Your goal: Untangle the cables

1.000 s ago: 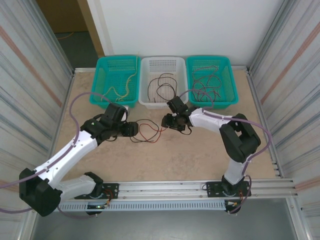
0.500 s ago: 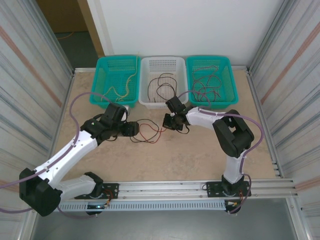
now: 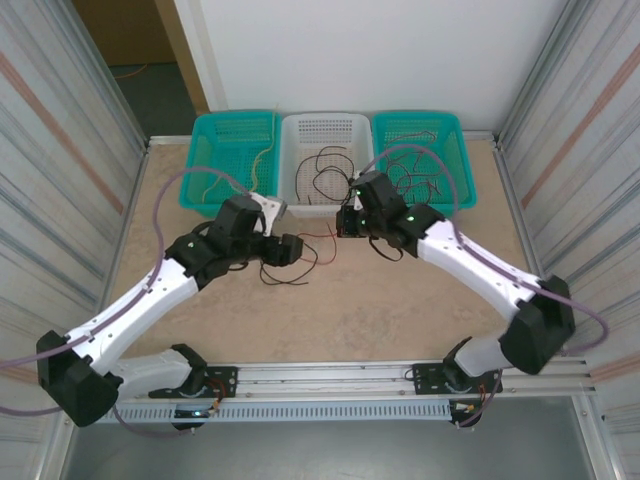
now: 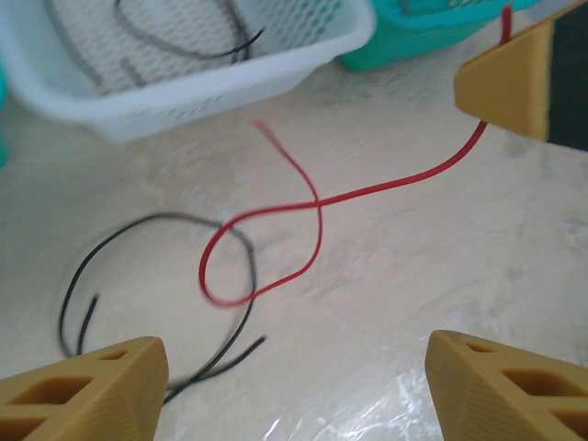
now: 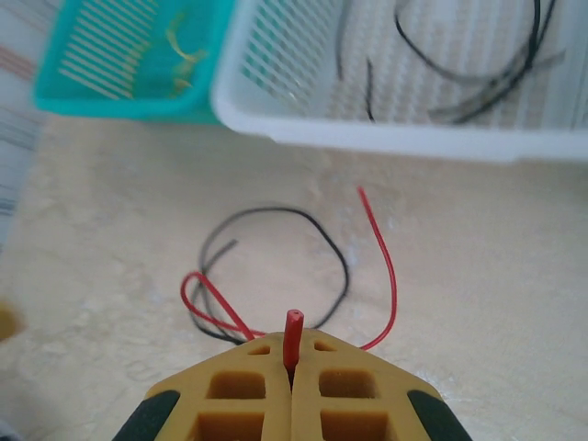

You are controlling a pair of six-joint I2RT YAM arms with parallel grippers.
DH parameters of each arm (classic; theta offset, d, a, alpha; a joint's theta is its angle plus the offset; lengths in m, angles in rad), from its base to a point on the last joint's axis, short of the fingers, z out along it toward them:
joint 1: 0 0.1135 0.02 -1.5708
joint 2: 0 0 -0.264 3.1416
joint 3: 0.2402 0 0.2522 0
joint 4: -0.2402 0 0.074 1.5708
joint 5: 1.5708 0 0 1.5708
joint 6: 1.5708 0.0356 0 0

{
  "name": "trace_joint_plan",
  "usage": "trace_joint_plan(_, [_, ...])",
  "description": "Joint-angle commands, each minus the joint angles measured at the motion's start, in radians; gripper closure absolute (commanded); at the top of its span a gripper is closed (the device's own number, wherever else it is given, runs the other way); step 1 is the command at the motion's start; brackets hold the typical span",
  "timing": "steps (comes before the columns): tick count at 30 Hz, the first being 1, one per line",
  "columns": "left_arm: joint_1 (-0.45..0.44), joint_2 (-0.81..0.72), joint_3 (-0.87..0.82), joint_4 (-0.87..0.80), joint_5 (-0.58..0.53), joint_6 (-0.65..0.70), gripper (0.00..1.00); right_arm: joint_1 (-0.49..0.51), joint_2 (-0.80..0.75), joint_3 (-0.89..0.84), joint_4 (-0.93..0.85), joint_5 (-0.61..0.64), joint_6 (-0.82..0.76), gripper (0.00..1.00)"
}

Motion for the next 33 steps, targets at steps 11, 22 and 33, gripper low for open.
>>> trace_joint_plan(11, [-0.046,-0.083,-0.172,0.500,-0.077,-0.180,0.18,-0.007,-0.205,0.125,-0.038,0.039,0.001,1.00])
trace_joint_plan(22, [-0.047,-0.066,-0.171,0.507,-0.155,-0.187,0.51,-0.006,-0.227,0.156,0.019,-0.023,0.034,1.00])
trace_joint_plan(33, [-0.063,-0.073,-0.214,0.614,-0.165,-0.223,0.61,-0.053,-0.209,0.187,0.097,-0.104,0.110,1.00])
